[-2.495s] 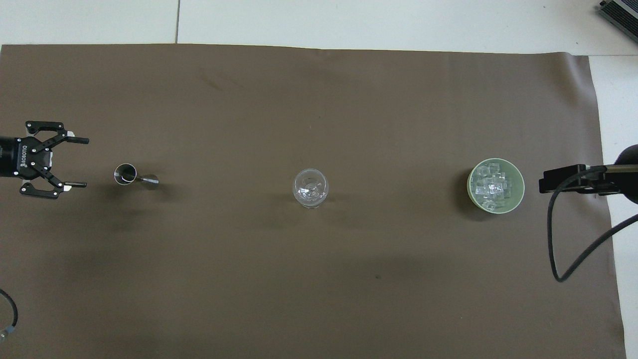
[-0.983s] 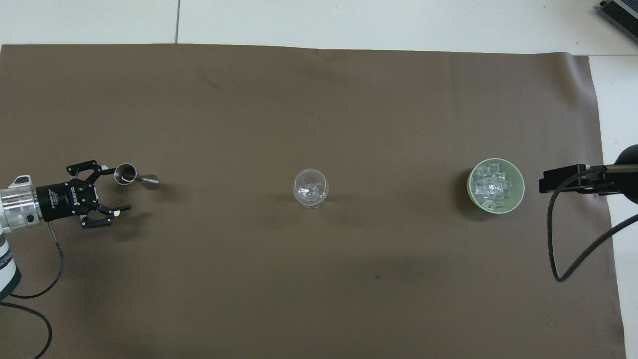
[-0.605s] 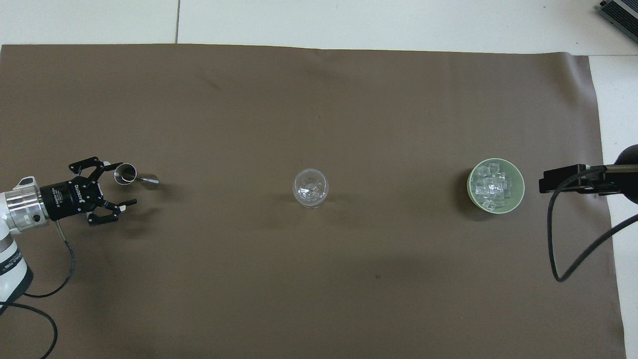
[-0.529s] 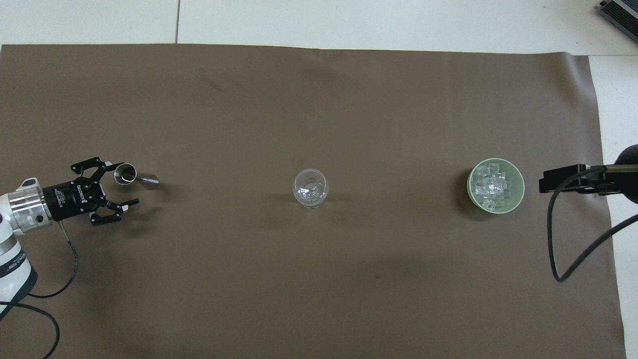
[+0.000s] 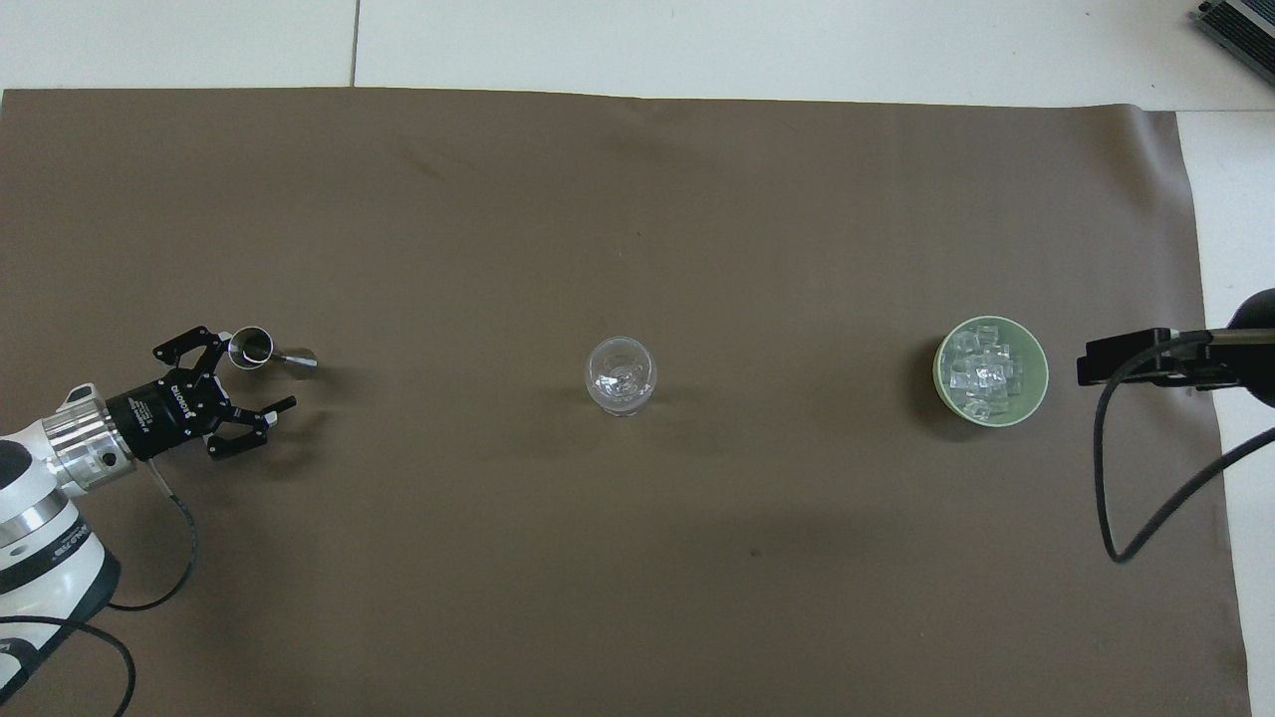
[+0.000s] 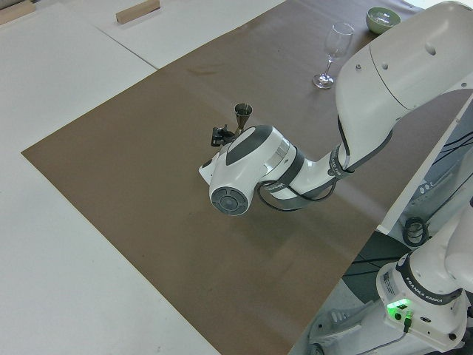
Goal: Pour wine and add ice with both arms
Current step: 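Lift the silver cup with the left gripper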
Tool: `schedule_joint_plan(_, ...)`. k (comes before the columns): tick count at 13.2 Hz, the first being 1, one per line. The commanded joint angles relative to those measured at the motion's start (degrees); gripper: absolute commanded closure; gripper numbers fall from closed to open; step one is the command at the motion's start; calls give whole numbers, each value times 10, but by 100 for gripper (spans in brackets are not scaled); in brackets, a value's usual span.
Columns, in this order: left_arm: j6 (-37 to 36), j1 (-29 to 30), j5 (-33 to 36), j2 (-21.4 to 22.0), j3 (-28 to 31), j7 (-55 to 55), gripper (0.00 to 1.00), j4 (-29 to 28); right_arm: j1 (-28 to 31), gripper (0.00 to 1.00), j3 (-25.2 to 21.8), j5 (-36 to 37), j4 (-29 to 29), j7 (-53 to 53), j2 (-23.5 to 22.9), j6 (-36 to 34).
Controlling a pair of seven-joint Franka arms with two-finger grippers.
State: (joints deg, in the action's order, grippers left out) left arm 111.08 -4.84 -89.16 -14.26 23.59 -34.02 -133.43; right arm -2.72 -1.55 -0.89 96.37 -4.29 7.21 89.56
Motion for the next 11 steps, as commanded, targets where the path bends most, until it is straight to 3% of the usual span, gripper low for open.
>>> schedule_joint_plan(1, 27, -6, -32, 20, -8, 8, 0, -23, 1, 0, 1, 3, 12, 8, 13, -6)
schedule_joint_plan(9, 37, -5, -69, 25, -20, 9, 2, -35, 1, 0, 1, 3, 12, 8, 13, -6)
schedule_joint_plan(10, 37, -4, -69, 25, -20, 9, 18, -36, 1, 0, 1, 3, 12, 8, 13, -6)
schedule_joint_plan(11, 37, -3, -70, 26, -20, 9, 28, -37, 1, 0, 1, 3, 12, 8, 13, -6)
